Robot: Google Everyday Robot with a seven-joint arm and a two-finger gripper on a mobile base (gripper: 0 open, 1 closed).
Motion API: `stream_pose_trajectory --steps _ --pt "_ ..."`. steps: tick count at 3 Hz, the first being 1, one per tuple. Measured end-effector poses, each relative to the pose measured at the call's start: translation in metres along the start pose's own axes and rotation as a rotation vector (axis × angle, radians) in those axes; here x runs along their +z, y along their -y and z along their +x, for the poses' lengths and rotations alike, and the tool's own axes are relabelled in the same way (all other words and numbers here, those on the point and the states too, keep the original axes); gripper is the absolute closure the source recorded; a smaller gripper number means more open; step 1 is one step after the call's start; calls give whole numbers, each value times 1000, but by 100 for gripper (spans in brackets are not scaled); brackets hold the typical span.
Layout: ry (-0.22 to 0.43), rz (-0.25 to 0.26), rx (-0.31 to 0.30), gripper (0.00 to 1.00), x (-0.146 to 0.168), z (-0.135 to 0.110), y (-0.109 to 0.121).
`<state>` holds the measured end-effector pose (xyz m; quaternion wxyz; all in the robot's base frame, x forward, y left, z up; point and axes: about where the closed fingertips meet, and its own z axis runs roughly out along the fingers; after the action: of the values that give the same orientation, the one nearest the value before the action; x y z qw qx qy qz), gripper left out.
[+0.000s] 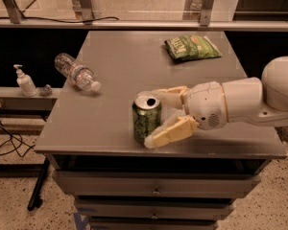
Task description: Move green can near water bottle
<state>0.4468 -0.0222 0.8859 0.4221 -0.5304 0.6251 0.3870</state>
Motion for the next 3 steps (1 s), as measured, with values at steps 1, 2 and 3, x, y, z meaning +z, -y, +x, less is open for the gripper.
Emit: stream_pose_trajectory --steps 1,2,3 --pt "105 -3 11 41 16 -9 4" --pt "144 13 8 64 17 -12 9" --pt "148 41 -35 88 12 -24 31"
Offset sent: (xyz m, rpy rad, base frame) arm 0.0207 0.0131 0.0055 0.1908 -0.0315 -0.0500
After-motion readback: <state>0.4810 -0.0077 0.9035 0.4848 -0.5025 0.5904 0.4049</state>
